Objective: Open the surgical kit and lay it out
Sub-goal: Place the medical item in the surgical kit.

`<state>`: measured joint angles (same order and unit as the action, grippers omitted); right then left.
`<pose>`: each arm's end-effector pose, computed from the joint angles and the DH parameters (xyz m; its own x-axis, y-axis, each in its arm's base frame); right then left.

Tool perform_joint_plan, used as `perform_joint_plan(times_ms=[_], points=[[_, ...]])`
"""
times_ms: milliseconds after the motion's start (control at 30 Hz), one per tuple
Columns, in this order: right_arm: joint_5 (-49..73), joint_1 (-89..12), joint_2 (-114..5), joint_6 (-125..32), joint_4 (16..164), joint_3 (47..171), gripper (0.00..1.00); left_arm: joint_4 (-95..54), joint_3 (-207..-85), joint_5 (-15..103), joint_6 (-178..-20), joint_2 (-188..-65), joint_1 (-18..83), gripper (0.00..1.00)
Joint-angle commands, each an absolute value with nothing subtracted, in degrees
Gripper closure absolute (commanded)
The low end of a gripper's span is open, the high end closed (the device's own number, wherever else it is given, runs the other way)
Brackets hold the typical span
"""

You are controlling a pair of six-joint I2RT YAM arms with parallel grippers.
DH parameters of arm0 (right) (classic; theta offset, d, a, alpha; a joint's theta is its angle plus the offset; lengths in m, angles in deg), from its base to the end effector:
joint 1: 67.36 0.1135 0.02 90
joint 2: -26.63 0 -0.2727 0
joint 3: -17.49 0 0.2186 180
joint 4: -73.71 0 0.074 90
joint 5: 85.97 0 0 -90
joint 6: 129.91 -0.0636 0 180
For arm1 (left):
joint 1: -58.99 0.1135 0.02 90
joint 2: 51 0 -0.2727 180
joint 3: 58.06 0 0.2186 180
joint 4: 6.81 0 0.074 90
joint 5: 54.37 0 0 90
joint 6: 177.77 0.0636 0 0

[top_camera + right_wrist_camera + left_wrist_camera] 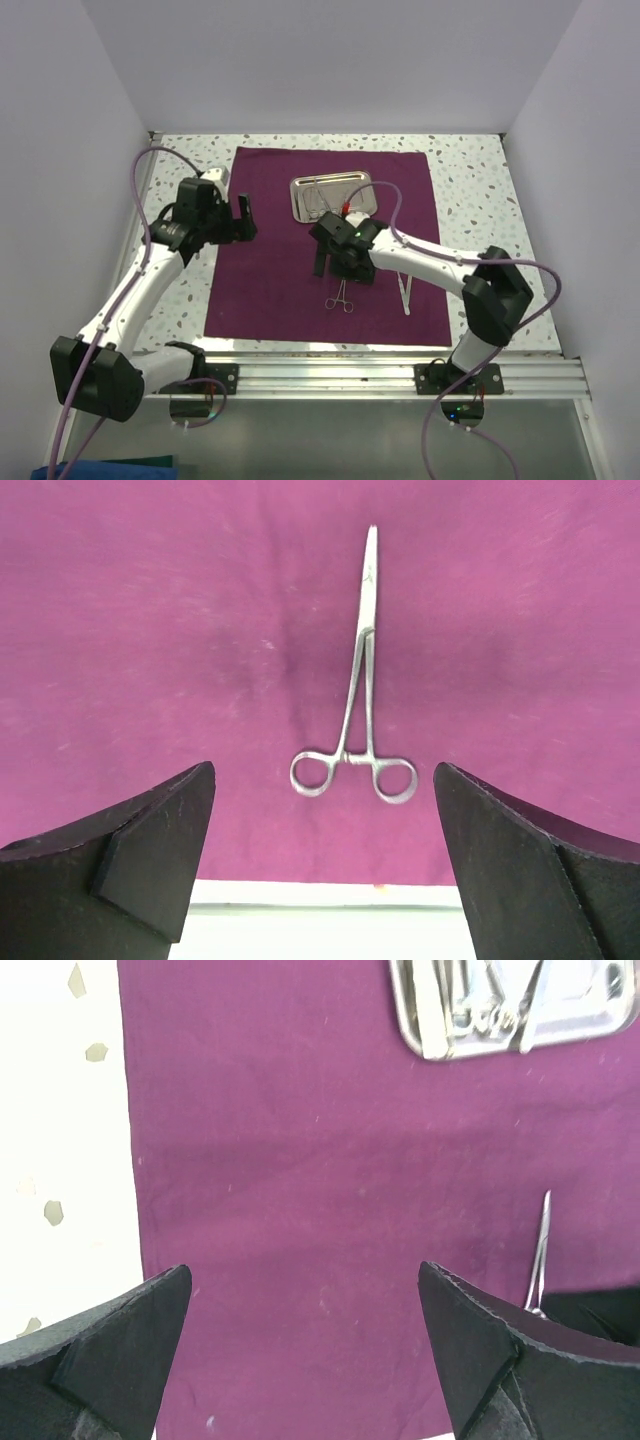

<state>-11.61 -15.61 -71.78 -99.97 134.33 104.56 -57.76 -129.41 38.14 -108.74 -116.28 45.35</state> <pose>0.2092 0.2376 0.2117 -0.9043 0.2007 -0.3767 0.1585 0.9773 0.1404 0.2139 -0.0548 0.2873 -0.7354 -0.1895 -0.6506 0.0027 0.9593 -0.2824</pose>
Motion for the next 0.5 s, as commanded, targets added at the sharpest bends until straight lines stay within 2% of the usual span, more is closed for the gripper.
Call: perform_joint_plan(times_ms=[0, 300, 400, 467], points=[[-18.5, -15.4, -62.7, -97.2, 141.2, 111.1, 0.05, -55.4, -134.6, 38.4, -108.8, -118.1, 45.0, 0.0], [-27.2, -15.5, -41.8, -90.3, 148.4, 111.2, 0.07, -47.7, -147.8, 44.0, -114.0, -132.6, 44.5, 0.0], [-29.4, -15.5, -35.9, -90.4, 153.1, 109.5, 0.07, -45.4, -155.7, 44.2, -115.8, -140.5, 41.8, 0.0], [-30.2, -15.5, -33.4, -90.9, 155.4, 108.9, 0.07, -46.6, -165.2, 42.5, -115.2, -148.7, 38.2, 0.0]])
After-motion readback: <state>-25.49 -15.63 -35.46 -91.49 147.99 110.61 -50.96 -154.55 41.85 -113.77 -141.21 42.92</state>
